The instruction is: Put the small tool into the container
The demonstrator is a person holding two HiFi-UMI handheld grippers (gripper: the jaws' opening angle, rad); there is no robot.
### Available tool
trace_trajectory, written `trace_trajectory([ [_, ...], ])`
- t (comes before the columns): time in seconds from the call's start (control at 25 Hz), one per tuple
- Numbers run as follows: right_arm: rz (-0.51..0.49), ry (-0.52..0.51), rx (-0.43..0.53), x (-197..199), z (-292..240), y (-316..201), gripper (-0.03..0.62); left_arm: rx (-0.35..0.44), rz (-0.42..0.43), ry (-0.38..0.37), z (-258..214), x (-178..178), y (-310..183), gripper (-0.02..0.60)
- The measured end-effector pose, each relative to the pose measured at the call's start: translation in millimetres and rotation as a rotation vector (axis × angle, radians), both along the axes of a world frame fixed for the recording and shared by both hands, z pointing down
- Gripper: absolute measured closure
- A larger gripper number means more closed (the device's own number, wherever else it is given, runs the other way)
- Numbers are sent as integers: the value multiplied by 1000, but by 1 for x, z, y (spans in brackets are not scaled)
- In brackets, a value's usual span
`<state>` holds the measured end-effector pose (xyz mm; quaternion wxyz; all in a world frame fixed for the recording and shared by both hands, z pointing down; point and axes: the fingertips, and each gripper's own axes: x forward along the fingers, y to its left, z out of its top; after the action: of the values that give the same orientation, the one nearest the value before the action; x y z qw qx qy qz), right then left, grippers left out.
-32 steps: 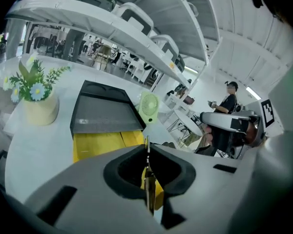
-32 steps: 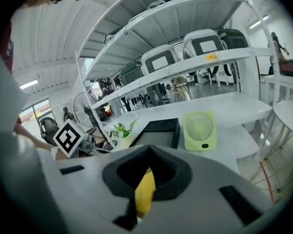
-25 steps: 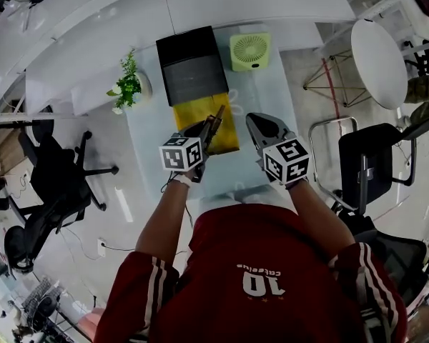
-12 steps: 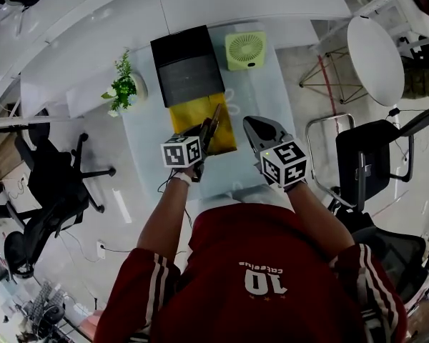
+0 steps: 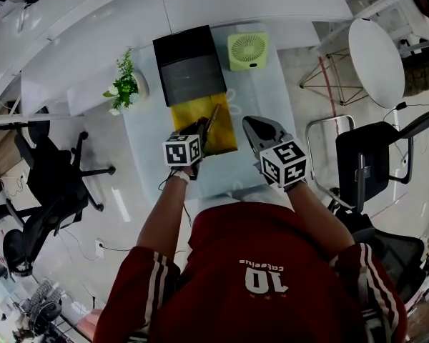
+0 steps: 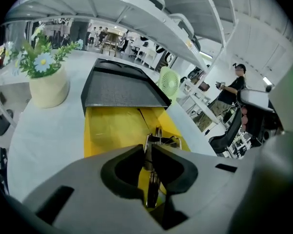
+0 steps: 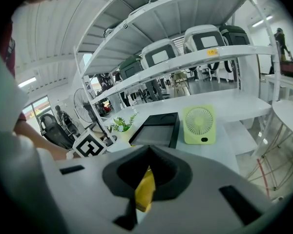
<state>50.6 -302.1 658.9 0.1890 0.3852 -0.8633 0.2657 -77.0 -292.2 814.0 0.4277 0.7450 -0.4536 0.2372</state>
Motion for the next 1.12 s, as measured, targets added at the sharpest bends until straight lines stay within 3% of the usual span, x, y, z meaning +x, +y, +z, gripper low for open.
trace_trajectory([
  [0.2, 0, -4, -5, -2, 0, 1, 589, 6, -18, -29, -5, -18, -4, 495],
  [0.6, 2, -18, 10, -4, -12, 2, 589, 41, -76, -44, -24, -43, -7, 503],
  [1.12, 104, -90, -1, 4, -37, 20, 589, 154, -46, 30, -88, -43, 23, 503],
])
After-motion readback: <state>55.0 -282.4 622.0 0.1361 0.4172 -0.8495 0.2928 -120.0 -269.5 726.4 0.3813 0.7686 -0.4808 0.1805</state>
